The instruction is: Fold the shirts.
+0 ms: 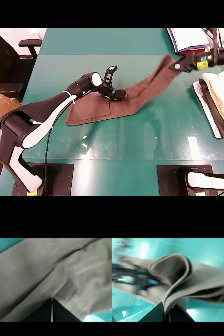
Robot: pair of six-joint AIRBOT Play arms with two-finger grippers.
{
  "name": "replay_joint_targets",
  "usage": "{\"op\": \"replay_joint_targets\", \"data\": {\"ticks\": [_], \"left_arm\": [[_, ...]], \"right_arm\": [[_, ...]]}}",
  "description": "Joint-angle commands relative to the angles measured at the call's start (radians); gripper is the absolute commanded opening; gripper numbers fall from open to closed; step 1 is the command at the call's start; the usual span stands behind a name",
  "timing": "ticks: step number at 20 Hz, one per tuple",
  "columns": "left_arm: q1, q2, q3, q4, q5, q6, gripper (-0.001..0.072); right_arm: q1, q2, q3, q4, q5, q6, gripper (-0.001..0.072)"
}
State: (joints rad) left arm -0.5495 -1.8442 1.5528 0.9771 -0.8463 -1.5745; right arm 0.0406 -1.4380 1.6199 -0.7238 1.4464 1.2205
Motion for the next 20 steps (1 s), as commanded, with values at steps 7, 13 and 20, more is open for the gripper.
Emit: {"op": "replay_joint_targets", "data": {"ticks": [7,13,20], "left_arm": [[-0.001,-0.022,0.024,0.000,-0.010,0.000,0.0023],[0.200,0.185,0.058,0.139,-0.164,0.005,0.0024],[0.521,0.591,0.057,0.349,-0.225,0.038,0.0025]], "right_arm": [[0.299,0.018,0.132,0.051,-0.086,0.025,0.0015],[0.417,-0.003,0.132,0.080,-0.185,0.024,0.0015],[0.757,-0.290,0.231,0.151,-0.329,-0.079,0.0019]]}}
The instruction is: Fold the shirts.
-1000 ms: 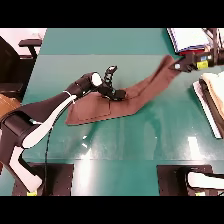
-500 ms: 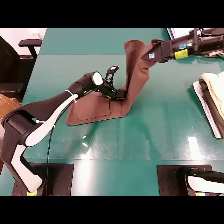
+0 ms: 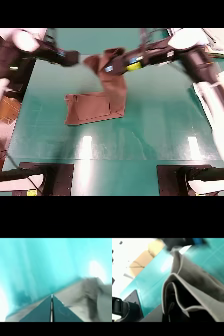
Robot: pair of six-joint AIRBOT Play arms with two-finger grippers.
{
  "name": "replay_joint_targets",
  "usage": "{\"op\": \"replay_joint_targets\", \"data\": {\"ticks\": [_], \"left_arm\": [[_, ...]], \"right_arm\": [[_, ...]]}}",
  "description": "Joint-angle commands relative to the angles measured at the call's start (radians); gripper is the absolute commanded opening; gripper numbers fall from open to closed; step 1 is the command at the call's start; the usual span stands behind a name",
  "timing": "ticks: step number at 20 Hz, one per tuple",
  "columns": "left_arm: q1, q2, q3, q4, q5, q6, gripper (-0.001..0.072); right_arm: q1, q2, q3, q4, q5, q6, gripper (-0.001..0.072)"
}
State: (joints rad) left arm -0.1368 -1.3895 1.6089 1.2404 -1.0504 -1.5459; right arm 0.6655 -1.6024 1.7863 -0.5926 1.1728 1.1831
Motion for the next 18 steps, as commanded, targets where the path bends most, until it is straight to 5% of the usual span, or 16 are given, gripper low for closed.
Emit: {"op": "replay_joint_targets", "data": {"ticks": [1,2,3,9,14,15,16,18], "left_arm": [[0.137,0.170,0.001,0.090,-0.023,0.010,0.0025],[0.159,0.192,0.001,0.092,-0.026,0.010,0.0025],[0.175,0.206,0.000,0.092,-0.028,0.009,0.0025],[0.196,0.216,-0.001,0.096,-0.098,0.010,0.0025],[0.193,0.214,-0.002,0.078,-0.120,0.009,0.0024],[0.193,0.211,-0.002,0.064,-0.120,0.009,0.0024],[0.193,0.209,-0.002,0.051,-0.120,0.010,0.0024],[0.193,0.209,-0.002,0.030,-0.116,0.010,0.0025]], "right_arm": [[0.167,-0.185,0.118,0.016,-0.042,-0.041,0.0100],[0.194,-0.241,0.175,0.015,-0.006,-0.041,0.0332],[0.205,-0.280,0.217,0.016,0.040,-0.040,0.0419],[0.026,-0.230,0.113,-0.069,0.223,0.013,0.0411],[-0.235,-0.035,-0.273,-0.300,0.159,0.100,0.0413],[-0.286,-0.008,-0.358,-0.278,0.111,0.100,0.0481],[-0.322,0.005,-0.430,-0.245,0.069,0.100,0.0644],[-0.357,-0.010,-0.516,-0.175,0.026,0.099,0.0655]]}}
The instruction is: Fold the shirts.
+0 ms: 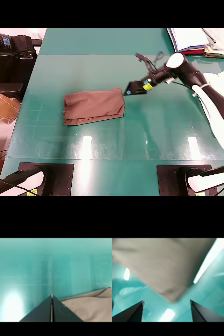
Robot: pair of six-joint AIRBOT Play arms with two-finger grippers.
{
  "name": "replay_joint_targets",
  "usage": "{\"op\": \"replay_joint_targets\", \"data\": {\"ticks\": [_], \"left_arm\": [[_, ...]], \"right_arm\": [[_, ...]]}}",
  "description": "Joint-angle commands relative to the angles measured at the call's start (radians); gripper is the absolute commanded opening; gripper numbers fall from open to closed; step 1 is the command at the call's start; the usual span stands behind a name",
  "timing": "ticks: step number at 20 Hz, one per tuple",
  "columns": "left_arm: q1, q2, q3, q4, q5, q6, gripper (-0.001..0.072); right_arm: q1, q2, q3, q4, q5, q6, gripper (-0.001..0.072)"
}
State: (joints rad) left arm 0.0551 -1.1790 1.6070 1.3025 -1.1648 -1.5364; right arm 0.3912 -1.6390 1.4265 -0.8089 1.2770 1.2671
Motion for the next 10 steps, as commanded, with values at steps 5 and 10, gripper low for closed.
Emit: {"op": "replay_joint_targets", "data": {"ticks": [5,10], "left_arm": [[0.001,-0.002,0.000,-0.046,0.003,0.000,0.0025],[0.001,-0.002,0.000,-0.054,0.004,0.000,0.0024]], "right_arm": [[-0.015,-0.094,-0.186,0.254,-0.148,-0.041,0.0652],[0.112,-0.165,-0.160,0.369,-0.253,-0.081,0.0614]]}}
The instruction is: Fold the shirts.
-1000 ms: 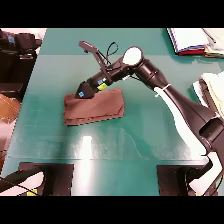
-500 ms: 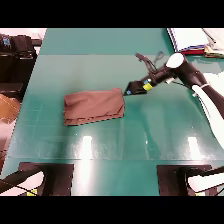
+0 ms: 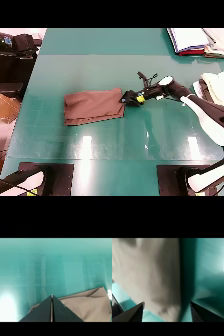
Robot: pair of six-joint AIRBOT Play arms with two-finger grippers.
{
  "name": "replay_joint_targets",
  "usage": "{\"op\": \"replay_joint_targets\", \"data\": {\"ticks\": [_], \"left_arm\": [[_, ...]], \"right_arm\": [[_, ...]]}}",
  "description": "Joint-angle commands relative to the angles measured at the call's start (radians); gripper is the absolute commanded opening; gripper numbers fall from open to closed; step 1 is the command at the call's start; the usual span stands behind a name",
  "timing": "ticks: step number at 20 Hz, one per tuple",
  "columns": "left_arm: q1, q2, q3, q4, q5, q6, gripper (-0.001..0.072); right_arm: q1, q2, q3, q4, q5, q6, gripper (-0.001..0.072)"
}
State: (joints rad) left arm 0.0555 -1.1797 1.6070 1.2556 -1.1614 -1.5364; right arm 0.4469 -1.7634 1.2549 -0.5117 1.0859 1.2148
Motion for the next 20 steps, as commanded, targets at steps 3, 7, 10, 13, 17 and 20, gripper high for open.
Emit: {"op": "replay_joint_targets", "data": {"ticks": [3,7,10,13,17,20], "left_arm": [[0.000,-0.001,0.000,-0.015,-0.003,0.000,0.0024],[-0.015,0.000,0.000,-0.033,-0.010,0.001,0.0023],[-0.118,0.000,0.000,0.005,-0.005,0.001,0.0023],[-0.237,0.000,0.000,0.004,0.008,0.001,0.0024],[-0.356,-0.001,0.000,0.005,0.052,0.000,0.0024],[-0.409,0.000,0.000,0.004,0.093,0.000,0.0024]], "right_arm": [[0.093,-0.095,0.121,0.063,-0.052,-0.029,0.0414],[0.079,-0.086,0.243,-0.026,-0.080,-0.024,0.0016],[-0.008,-0.006,0.304,-0.200,-0.080,0.070,0.0016],[-0.175,0.100,0.357,-0.372,-0.042,0.138,0.0015],[-0.453,0.228,0.393,-0.476,-0.006,0.151,0.0016],[-0.671,0.269,0.431,-0.484,0.001,0.150,0.0016]]}}
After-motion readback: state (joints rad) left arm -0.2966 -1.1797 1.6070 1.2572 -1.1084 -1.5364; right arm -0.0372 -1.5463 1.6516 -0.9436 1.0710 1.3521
